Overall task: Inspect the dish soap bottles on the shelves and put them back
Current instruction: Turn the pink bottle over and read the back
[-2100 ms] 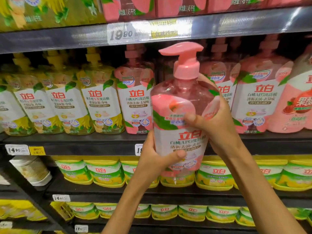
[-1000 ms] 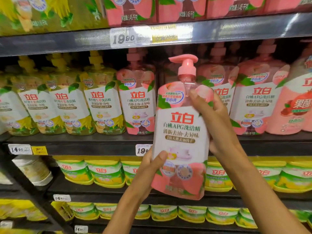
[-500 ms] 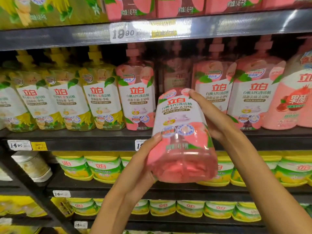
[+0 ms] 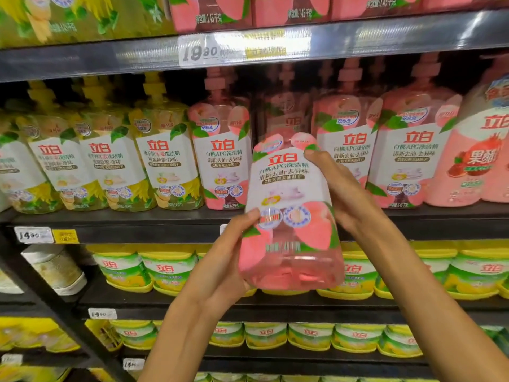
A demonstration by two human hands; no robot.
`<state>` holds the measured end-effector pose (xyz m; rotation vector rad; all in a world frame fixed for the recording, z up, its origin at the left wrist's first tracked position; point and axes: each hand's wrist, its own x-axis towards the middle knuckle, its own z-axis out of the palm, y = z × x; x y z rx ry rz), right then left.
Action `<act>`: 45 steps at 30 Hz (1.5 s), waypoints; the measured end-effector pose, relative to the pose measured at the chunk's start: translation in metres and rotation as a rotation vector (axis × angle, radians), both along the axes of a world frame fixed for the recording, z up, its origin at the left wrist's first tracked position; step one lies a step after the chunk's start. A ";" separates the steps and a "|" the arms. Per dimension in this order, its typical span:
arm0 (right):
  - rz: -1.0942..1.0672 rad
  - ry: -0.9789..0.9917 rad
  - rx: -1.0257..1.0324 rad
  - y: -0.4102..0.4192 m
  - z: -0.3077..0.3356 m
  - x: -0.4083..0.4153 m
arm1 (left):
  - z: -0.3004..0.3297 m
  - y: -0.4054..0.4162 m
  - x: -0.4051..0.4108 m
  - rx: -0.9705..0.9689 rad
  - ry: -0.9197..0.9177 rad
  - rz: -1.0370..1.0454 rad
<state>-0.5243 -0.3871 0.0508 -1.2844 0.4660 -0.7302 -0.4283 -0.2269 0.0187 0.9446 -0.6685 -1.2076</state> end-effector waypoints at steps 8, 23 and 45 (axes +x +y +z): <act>0.145 -0.195 -0.036 0.006 -0.004 -0.009 | -0.013 0.003 0.005 -0.034 -0.262 0.096; -0.140 -0.239 -0.254 0.024 -0.001 -0.022 | -0.051 -0.023 -0.001 -0.045 -0.354 0.271; -0.038 -0.046 -0.447 0.019 -0.006 -0.011 | -0.061 -0.038 -0.006 -0.077 -0.169 0.146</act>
